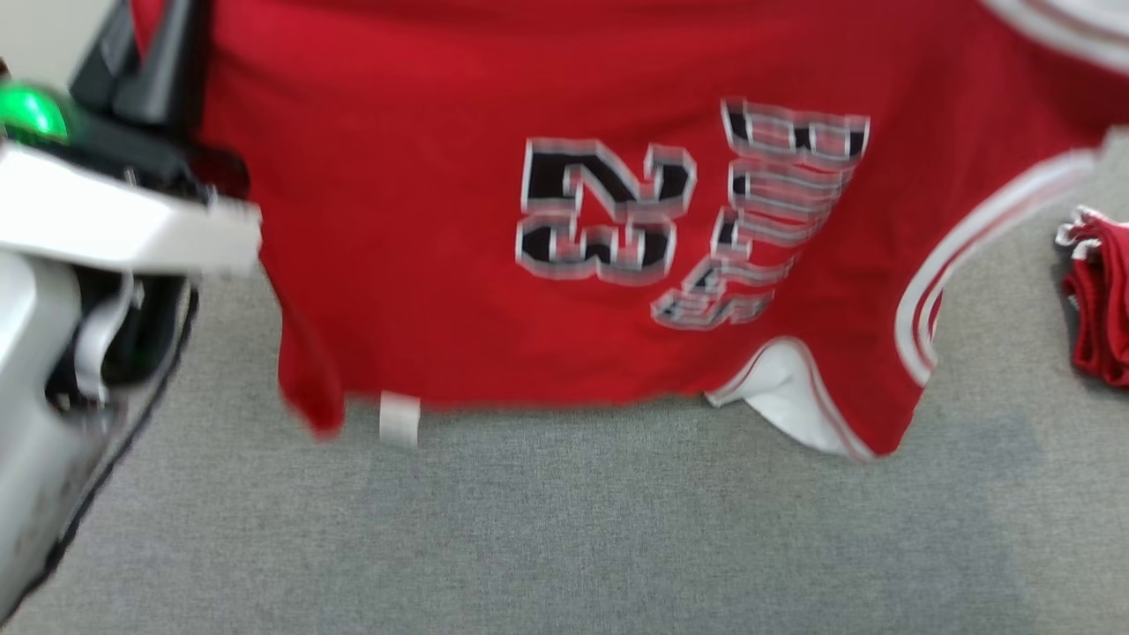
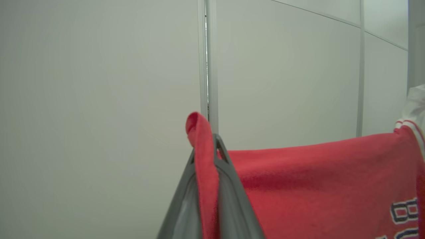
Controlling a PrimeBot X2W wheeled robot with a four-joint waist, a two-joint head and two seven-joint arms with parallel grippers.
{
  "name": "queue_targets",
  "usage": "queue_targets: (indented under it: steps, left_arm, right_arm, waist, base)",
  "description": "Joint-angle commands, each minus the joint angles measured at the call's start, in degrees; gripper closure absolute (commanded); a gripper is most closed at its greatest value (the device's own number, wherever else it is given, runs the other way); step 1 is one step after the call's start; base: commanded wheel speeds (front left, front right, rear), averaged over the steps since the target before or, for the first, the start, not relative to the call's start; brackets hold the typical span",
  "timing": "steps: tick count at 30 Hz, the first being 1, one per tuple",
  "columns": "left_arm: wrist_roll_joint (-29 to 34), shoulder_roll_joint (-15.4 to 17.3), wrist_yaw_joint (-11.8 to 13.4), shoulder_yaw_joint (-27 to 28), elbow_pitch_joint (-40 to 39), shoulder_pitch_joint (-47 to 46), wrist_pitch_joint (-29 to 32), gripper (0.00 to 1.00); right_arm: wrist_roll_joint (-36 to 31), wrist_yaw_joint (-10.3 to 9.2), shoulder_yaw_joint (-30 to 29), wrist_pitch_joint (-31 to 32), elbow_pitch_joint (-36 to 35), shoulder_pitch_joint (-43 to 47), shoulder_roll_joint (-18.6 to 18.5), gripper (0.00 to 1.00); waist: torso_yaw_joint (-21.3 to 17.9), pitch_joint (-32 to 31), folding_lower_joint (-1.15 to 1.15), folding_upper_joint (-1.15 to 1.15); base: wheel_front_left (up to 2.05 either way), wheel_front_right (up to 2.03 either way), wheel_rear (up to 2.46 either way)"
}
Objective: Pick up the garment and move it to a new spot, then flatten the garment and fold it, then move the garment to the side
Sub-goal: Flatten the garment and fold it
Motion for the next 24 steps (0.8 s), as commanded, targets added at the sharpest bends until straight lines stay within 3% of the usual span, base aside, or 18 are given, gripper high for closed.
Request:
queue_targets:
  steps: [1,7,12,18,24]
  left_arm:
    - [0.22,-0.92,-0.61,0.48,2.47,-2.23,-0.53,1.0]
    - [2.46,-8.57,-4.58,2.0,20.14,-16.2,-2.99,1.0]
    - [6.11,-12.52,-7.79,3.68,32.56,-24.97,-3.65,1.0]
    - [11.58,-14.87,-10.84,6.58,40.87,-29.07,-3.61,1.0]
    - [14.62,-17.75,-14.51,7.83,51.61,-27.87,-3.59,1.0]
  right_arm:
    - [-0.4,-0.12,0.92,-0.97,2.0,-3.13,-1.1,1.0]
    - [-2.32,-0.12,7.75,-6.72,18.93,-23.53,0.48,1.0]
    - [-3.39,-0.12,10.41,-12.99,31.56,-36.62,4.01,1.0]
    - [-4.1,-0.12,13.82,-20.27,43.94,-45.73,7.57,1.0]
    - [-2.56,-0.12,17.45,-23.16,58.99,-49.11,11.54,1.0]
  waist:
    - [0.18,1.5,0.0,0.0]
    - [0.67,5.31,0.0,0.0]
    - [0.61,7.01,0.0,0.0]
    - [0.23,8.18,0.0,0.0]
    - [-0.49,9.54,0.0,0.0]
  base:
    - [0.0,0.0,0.0]
    - [0.0,0.0,0.0]
    - [0.0,0.0,0.0]
    - [0.0,0.0,0.0]
    - [0.0,0.0,0.0]
